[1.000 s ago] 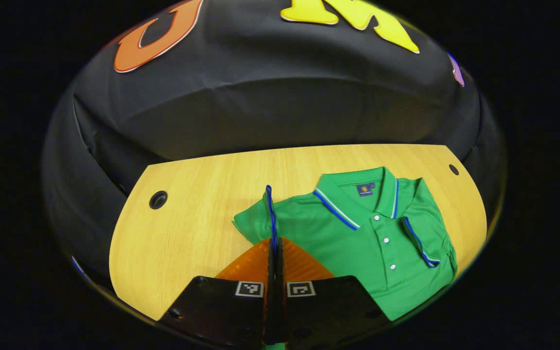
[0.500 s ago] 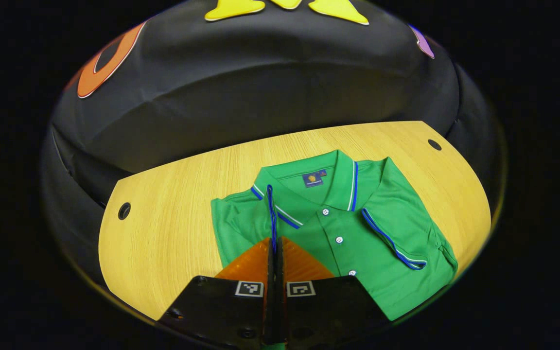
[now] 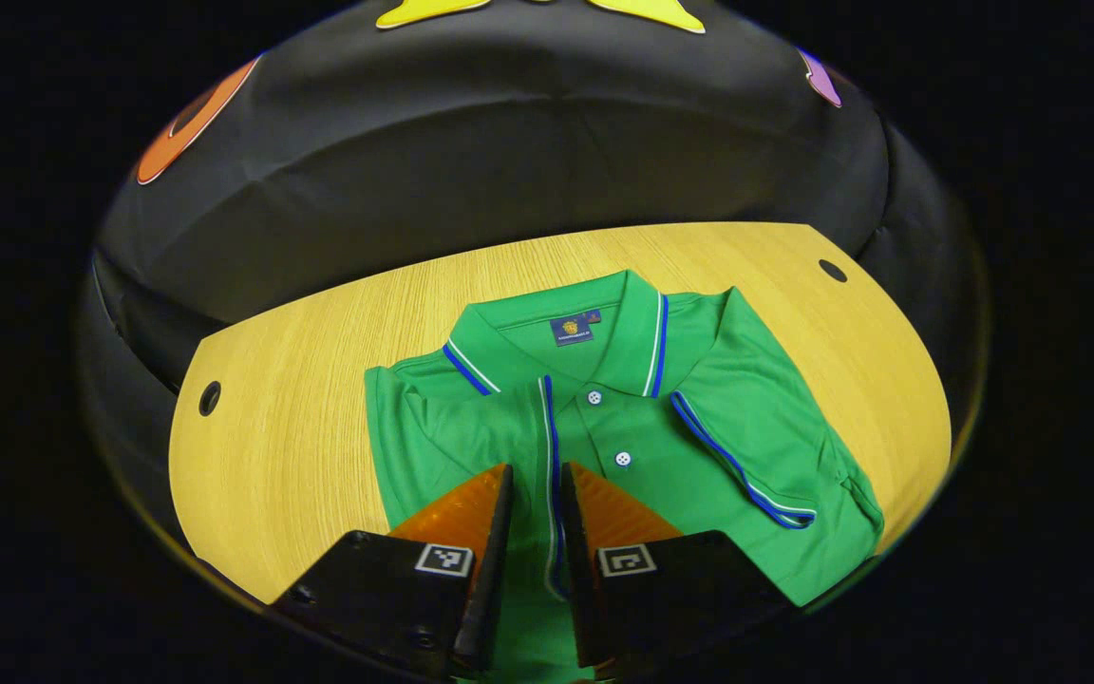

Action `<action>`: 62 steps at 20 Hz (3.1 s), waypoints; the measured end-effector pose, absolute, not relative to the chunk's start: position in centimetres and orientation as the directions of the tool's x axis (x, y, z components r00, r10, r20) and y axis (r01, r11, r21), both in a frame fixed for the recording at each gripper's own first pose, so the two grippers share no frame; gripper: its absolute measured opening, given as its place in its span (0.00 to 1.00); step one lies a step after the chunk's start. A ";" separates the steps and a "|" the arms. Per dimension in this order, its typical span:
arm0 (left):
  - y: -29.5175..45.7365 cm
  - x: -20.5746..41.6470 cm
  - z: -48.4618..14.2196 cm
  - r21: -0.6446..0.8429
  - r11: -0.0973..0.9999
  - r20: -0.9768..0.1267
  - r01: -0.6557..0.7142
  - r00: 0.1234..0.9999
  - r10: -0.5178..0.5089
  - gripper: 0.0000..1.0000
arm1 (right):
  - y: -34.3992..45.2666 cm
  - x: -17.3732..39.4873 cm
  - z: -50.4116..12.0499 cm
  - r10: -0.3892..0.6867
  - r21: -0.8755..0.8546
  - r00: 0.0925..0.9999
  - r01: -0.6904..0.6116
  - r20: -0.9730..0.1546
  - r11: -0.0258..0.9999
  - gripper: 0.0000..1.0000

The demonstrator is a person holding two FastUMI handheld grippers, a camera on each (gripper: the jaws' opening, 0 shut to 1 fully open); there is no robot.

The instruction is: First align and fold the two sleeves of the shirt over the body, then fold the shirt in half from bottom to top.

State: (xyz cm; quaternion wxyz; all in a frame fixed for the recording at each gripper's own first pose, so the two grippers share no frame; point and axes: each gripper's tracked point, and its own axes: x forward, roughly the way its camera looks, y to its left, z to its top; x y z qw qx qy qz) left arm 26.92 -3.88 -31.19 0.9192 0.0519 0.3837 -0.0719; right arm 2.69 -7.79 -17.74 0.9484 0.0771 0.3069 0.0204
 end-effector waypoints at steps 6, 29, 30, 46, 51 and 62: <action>-2.1 24.7 -25.6 -0.025 0.991 -0.629 0.134 0.768 -0.120 0.93 | -5.3 3.6 -14.9 0.085 0.146 0.856 -0.011 -0.510 0.989 0.95; 6.6 -6.5 -20.0 -0.085 0.991 -0.500 -0.106 0.864 0.049 0.94 | -6.9 -2.4 -17.0 0.142 0.063 0.912 -0.128 -0.385 0.990 0.95; 6.6 -7.6 -21.4 -0.101 0.988 -0.527 -0.116 0.849 0.046 0.94 | -7.3 -2.7 -18.1 0.140 0.067 0.901 -0.124 -0.411 0.990 0.92; 7.4 -14.8 -37.5 -0.070 0.984 -0.868 -0.165 0.497 0.022 0.94 | -10.8 -8.0 -38.1 0.077 0.095 0.533 0.006 -0.843 0.995 0.95; 6.3 -15.5 -38.3 -0.079 0.986 -0.909 -0.145 0.416 -0.012 0.92 | -10.7 -8.0 -39.4 0.048 0.051 0.475 -0.007 -0.879 0.999 0.92; 5.3 -14.6 -38.2 -0.066 0.990 -0.954 -0.122 0.300 -0.026 0.84 | -10.9 -6.9 -40.3 0.001 -0.013 0.399 -0.033 -0.917 0.999 0.68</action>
